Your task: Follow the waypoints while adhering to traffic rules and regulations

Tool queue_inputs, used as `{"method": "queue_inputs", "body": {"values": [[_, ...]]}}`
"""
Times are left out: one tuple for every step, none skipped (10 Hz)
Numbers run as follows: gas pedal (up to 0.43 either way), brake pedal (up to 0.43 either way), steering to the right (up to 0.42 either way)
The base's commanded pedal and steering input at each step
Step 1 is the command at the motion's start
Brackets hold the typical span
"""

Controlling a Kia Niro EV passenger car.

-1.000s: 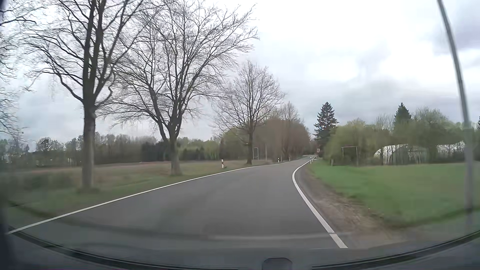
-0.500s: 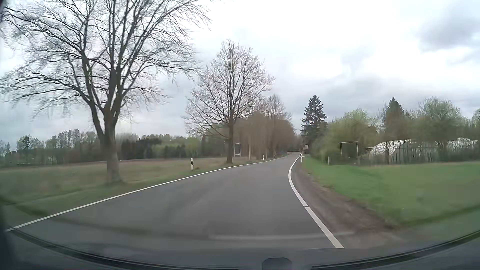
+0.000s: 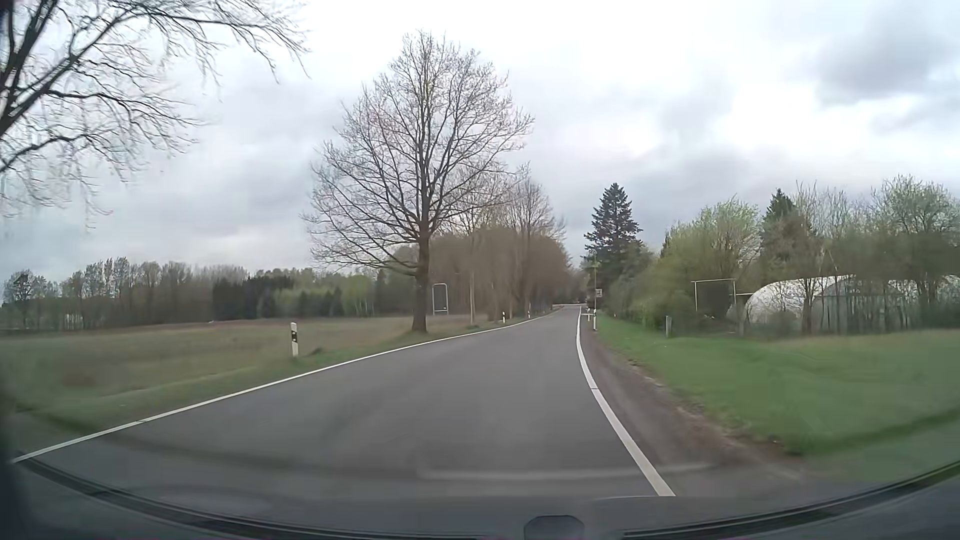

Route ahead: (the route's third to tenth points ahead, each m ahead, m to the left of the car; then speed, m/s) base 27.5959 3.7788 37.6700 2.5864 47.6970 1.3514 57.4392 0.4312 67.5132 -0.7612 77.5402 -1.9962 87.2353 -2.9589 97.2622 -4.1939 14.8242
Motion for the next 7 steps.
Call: {"method": "queue_inputs", "body": {"values": [[0.248,0.0,0.022],[0.248,0.006,0.022],[0.248,0.006,0.022],[0.248,0.0,0.022],[0.248,0.006,0.022],[0.248,0.006,0.022],[0.248,0.0,0.022]]}}
